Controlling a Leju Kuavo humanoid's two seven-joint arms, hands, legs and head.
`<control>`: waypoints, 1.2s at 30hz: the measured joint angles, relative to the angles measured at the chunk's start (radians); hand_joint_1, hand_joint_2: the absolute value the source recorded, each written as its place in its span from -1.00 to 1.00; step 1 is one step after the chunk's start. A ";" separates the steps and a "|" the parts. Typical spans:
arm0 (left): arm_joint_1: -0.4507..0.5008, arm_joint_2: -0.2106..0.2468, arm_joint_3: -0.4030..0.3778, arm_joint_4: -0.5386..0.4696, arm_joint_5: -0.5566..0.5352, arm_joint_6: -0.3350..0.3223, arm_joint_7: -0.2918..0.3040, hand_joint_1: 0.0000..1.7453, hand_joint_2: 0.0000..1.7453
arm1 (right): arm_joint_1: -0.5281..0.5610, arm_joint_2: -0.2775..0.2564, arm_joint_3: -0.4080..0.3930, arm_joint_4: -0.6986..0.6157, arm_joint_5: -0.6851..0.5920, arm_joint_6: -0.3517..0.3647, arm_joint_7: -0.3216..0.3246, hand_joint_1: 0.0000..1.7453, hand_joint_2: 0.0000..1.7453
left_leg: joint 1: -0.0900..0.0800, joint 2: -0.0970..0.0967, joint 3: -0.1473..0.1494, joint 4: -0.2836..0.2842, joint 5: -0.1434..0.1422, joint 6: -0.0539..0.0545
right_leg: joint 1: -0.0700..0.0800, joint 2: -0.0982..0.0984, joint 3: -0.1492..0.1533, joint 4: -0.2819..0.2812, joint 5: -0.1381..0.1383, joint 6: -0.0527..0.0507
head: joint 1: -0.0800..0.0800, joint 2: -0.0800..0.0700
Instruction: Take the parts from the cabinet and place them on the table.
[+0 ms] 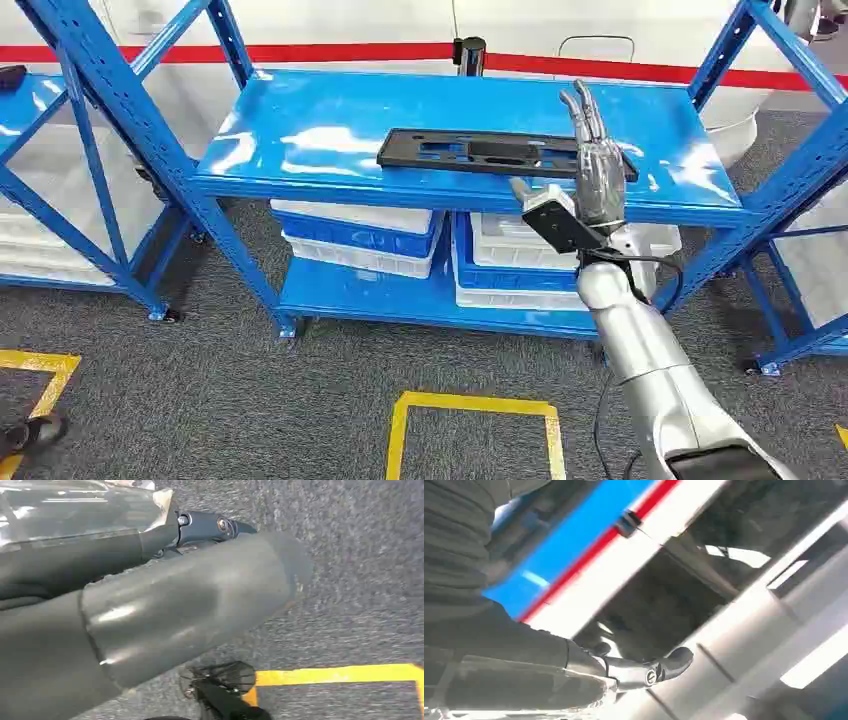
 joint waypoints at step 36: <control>-0.010 0.000 -0.011 0.006 -0.011 0.003 0.045 -1.00 -1.00 | -0.294 0.208 0.442 0.664 0.481 0.114 0.418 -1.00 1.00 | 0.000 0.000 0.000 0.000 0.001 -0.001 | 0.000 0.000 -0.001 0.000 0.000 0.000 | 0.000 0.000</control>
